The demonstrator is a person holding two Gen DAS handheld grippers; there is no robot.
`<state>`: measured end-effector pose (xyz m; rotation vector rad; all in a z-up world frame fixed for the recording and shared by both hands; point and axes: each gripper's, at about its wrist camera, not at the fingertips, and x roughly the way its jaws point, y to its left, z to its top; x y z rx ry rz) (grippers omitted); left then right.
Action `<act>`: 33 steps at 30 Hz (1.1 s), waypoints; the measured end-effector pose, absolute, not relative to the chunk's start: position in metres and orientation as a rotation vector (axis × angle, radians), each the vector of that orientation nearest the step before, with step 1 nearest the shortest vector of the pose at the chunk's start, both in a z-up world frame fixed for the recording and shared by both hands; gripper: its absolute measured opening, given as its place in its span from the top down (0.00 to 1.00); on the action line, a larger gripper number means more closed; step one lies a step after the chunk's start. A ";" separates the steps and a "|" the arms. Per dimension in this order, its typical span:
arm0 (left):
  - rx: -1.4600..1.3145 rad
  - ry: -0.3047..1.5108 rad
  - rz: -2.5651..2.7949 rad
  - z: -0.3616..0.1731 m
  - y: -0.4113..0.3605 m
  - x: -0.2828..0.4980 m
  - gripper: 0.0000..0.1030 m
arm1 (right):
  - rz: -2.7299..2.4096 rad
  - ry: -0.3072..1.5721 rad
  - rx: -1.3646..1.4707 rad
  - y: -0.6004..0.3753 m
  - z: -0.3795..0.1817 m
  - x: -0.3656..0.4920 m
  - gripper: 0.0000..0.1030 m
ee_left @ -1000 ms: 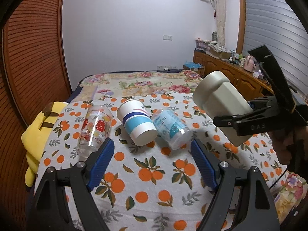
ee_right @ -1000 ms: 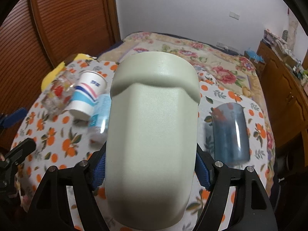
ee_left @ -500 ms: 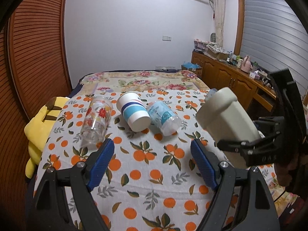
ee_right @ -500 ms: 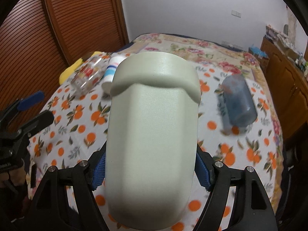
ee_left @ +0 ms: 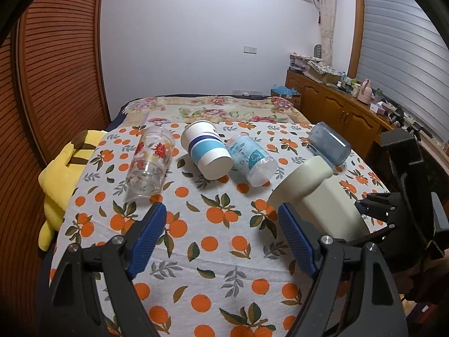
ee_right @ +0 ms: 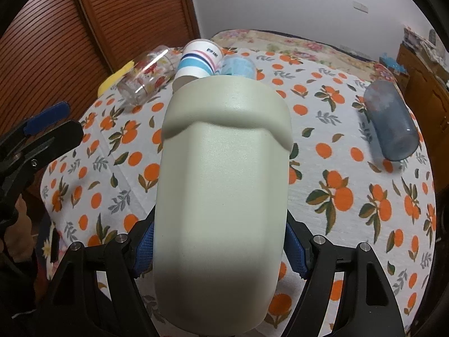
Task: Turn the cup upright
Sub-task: 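Carry the cream tumbler with the right gripper toward the left gripper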
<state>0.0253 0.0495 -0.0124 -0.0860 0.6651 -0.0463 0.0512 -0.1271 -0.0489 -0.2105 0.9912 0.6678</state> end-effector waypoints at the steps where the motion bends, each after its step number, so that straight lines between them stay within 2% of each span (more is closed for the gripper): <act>1: -0.087 0.666 -0.047 -0.013 0.050 0.025 0.20 | 0.667 0.997 -0.212 -0.126 -0.051 0.052 0.24; 9: -0.093 0.675 -0.053 -0.017 0.049 0.027 0.20 | 0.660 0.989 -0.229 -0.121 -0.054 0.051 0.23; 13: -0.106 0.688 -0.059 -0.019 0.049 0.030 0.20 | 0.658 0.937 -0.224 -0.125 -0.042 0.047 0.17; 26: -0.099 0.699 -0.115 0.000 0.015 0.044 0.20 | 0.602 0.761 -0.186 -0.175 0.008 0.021 0.17; 33: -0.095 0.757 -0.140 0.009 -0.017 0.065 0.20 | 0.524 0.731 -0.133 -0.218 0.009 0.023 0.17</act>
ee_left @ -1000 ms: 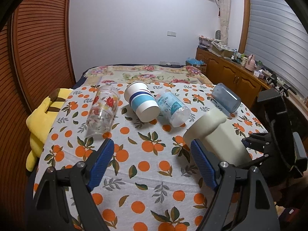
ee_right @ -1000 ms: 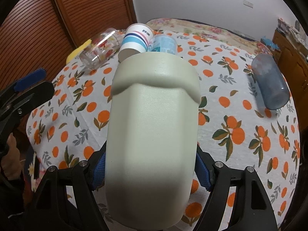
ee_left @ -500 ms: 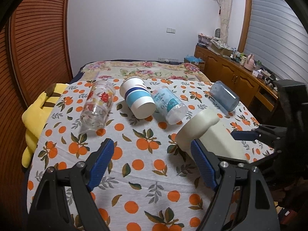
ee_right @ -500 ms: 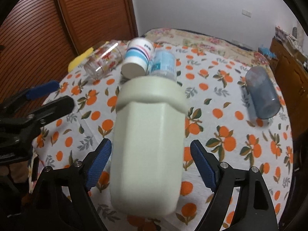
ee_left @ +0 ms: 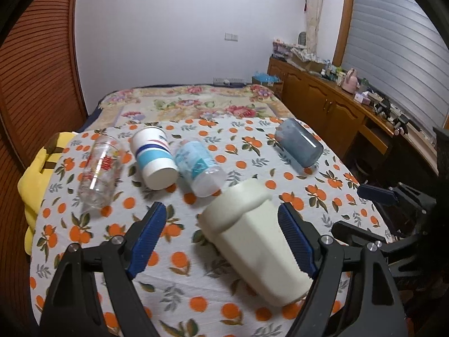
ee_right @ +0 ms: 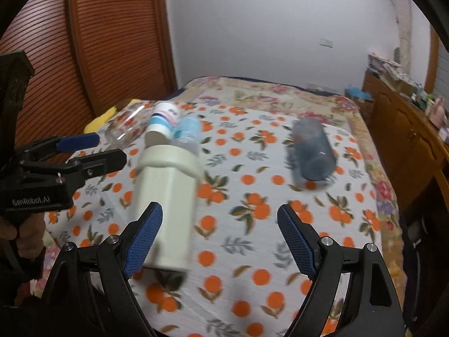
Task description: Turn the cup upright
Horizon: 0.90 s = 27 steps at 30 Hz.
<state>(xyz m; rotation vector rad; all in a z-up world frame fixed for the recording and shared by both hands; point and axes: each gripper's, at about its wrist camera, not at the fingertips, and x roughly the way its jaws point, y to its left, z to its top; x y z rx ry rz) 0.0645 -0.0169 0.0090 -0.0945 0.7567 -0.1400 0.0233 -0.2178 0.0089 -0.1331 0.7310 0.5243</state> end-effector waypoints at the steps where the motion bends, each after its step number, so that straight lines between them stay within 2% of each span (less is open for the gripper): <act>1: -0.099 0.769 -0.145 0.009 -0.020 0.067 0.20 | 0.516 0.731 -0.121 -0.224 0.007 0.024 0.17; 17: -0.211 1.012 -0.072 -0.026 -0.039 0.104 0.20 | 0.518 0.728 -0.035 -0.246 -0.013 0.027 0.17; 27: -0.284 1.067 -0.098 -0.042 -0.034 0.108 0.12 | 0.495 0.737 -0.018 -0.256 -0.017 0.030 0.17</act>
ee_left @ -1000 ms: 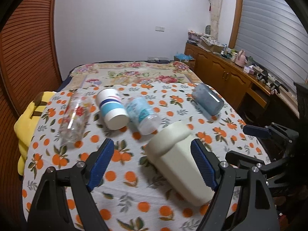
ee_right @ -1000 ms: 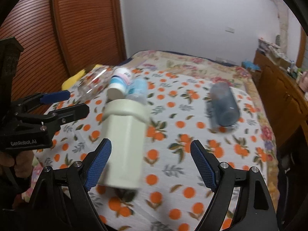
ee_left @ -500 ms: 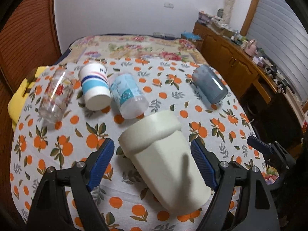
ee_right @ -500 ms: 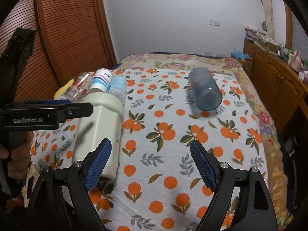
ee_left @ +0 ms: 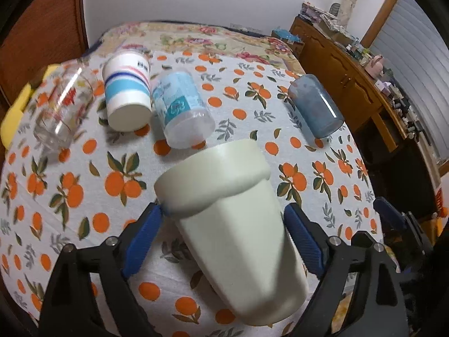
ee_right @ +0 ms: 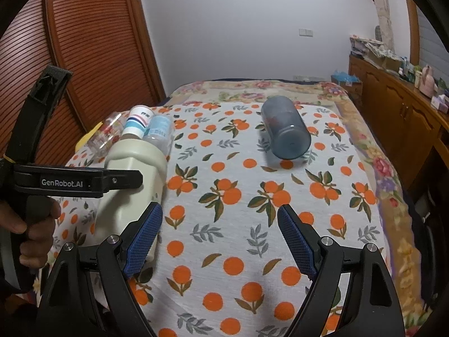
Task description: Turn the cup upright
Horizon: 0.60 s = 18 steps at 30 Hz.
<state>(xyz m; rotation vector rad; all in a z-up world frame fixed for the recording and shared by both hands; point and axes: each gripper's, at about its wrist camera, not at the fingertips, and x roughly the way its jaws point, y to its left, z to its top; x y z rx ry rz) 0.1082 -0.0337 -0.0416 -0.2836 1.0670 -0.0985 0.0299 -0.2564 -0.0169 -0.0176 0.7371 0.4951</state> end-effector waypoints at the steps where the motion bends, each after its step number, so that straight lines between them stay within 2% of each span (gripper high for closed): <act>1: -0.309 1.079 -0.108 -0.044 -0.031 0.109 0.11 | 0.497 0.738 -0.017 -0.256 -0.017 0.029 0.17; 9: -0.508 1.213 -0.204 -0.070 -0.021 0.122 0.11 | 0.496 0.736 -0.020 -0.255 -0.018 0.029 0.17; 11: -0.545 1.235 -0.231 -0.075 -0.022 0.126 0.14 | 0.495 0.737 -0.021 -0.254 -0.017 0.029 0.17; 12: -0.557 1.240 -0.246 -0.076 -0.021 0.127 0.19 | 0.495 0.738 -0.021 -0.254 -0.017 0.029 0.17; 18: -0.449 1.187 -0.227 -0.066 -0.022 0.126 0.22 | 0.488 0.740 -0.025 -0.255 -0.020 0.029 0.17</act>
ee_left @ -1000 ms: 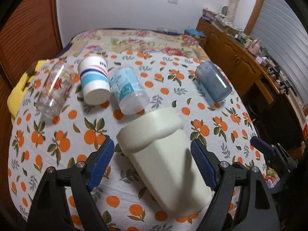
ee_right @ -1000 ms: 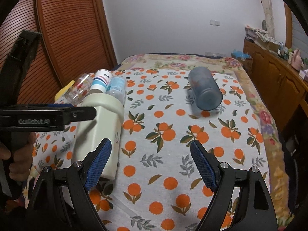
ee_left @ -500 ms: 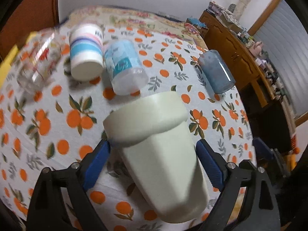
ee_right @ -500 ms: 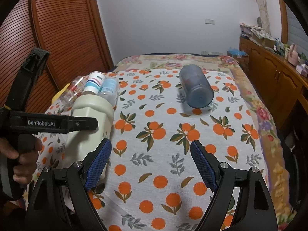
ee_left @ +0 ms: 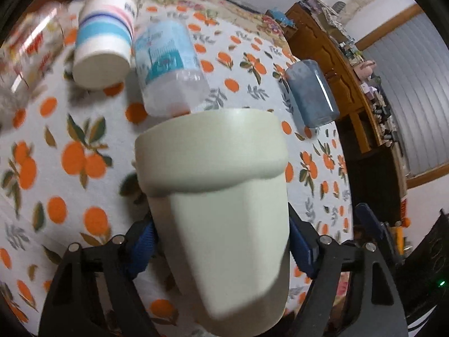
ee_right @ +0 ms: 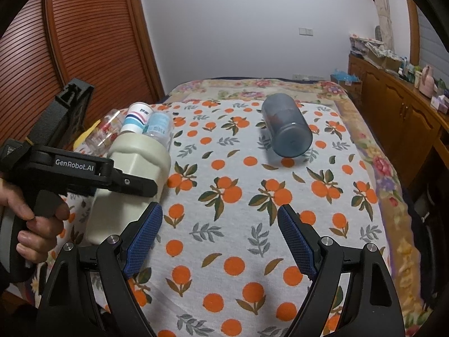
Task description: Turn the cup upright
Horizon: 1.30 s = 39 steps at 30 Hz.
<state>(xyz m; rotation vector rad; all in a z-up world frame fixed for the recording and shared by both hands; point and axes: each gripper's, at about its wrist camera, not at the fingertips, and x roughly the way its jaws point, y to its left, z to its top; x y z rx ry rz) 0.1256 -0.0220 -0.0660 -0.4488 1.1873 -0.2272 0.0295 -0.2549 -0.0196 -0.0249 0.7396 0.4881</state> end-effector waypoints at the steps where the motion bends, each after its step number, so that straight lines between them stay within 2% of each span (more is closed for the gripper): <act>1: -0.421 1.168 -0.224 -0.063 -0.022 0.124 0.22 | 0.487 0.741 -0.023 -0.256 -0.021 0.030 0.17; 12: -0.182 0.947 -0.200 -0.026 -0.026 0.111 0.24 | 0.482 0.767 -0.010 -0.254 -0.032 0.035 0.17; 18: -0.098 0.883 -0.187 -0.025 -0.035 0.107 0.24 | 0.474 0.769 -0.002 -0.255 -0.032 0.035 0.17; 30: -0.001 0.839 -0.178 -0.032 -0.052 0.110 0.23 | 0.465 0.776 0.001 -0.257 -0.035 0.036 0.17; 39: -0.030 0.832 -0.183 -0.042 -0.047 0.100 0.21 | 0.465 0.755 0.001 -0.254 -0.027 0.033 0.17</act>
